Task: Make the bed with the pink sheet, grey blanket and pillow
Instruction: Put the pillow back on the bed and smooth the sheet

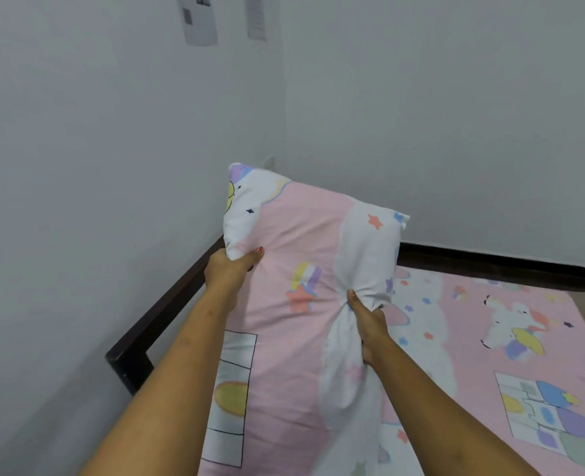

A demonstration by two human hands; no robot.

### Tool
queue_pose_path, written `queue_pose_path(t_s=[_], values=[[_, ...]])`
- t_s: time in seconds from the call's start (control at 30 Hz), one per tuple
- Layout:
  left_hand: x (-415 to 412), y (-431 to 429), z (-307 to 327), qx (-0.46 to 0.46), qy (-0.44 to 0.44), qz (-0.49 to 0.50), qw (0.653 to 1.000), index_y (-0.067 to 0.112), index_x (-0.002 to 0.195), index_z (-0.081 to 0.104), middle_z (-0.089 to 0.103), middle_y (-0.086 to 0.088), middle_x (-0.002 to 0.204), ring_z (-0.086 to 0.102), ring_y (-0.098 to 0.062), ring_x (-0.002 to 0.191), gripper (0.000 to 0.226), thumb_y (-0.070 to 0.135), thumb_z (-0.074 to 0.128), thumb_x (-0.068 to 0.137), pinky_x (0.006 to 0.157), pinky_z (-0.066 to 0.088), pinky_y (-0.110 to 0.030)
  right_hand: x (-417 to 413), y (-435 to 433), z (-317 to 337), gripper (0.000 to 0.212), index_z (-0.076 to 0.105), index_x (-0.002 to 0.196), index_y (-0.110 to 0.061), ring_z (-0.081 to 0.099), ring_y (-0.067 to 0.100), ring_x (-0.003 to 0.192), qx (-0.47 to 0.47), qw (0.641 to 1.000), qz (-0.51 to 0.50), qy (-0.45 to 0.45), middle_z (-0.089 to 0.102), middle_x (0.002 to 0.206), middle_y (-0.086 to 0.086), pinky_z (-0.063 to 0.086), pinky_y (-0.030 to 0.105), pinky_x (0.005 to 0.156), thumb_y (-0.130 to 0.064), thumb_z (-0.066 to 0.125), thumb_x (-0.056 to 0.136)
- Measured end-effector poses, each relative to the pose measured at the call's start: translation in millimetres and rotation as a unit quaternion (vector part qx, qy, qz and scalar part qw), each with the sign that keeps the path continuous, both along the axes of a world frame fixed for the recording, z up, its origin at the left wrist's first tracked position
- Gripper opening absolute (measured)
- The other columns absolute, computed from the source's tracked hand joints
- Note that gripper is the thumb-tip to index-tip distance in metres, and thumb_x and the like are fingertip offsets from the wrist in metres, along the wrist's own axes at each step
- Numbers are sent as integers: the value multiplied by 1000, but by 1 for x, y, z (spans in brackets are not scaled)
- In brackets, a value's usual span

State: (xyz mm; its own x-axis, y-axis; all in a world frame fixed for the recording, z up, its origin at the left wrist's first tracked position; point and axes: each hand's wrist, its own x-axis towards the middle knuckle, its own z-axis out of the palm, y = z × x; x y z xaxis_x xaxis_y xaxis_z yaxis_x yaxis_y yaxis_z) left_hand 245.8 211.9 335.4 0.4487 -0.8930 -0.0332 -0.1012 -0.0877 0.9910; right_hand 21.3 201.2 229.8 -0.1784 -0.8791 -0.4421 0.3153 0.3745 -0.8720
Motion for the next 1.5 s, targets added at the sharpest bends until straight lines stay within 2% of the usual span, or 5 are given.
queue_pose_path(t_s=[0.13,0.47,0.83,1.1,1.5], values=[[23,-62,-8,31,-24,-40,998,7,101,63,68,-7,94,63,-25,87,44,32,82,70,78,49,-34,25,-43,-15,69,42,133,-4,58,29,108,13,998,-50,20,56,126,10,48,44,95,-44,68,84],[17,-171,-45,67,-29,-78,994,5,105,63,67,-8,96,63,-24,85,46,31,81,71,72,47,-30,26,-113,-53,63,49,131,-9,59,32,107,55,991,-118,33,60,122,13,48,47,95,-48,65,84],[-4,-245,-83,103,-56,-51,992,17,70,56,59,1,69,53,-13,62,22,25,73,80,55,39,-21,8,-189,-85,46,53,122,-14,58,28,104,73,991,-109,33,59,109,6,47,43,97,-42,64,87],[-8,-279,-108,121,-108,-39,986,13,78,57,58,2,69,54,-18,65,22,29,72,82,66,40,-27,7,-221,-113,33,54,106,-21,58,28,106,92,989,-104,43,60,105,5,47,45,98,-46,64,86],[7,-340,-171,159,-132,-64,976,10,88,57,59,-1,73,56,-26,77,23,28,71,82,71,41,-28,23,-261,-165,48,58,120,-12,57,32,110,148,977,-112,104,62,116,12,45,45,99,-49,57,90]])
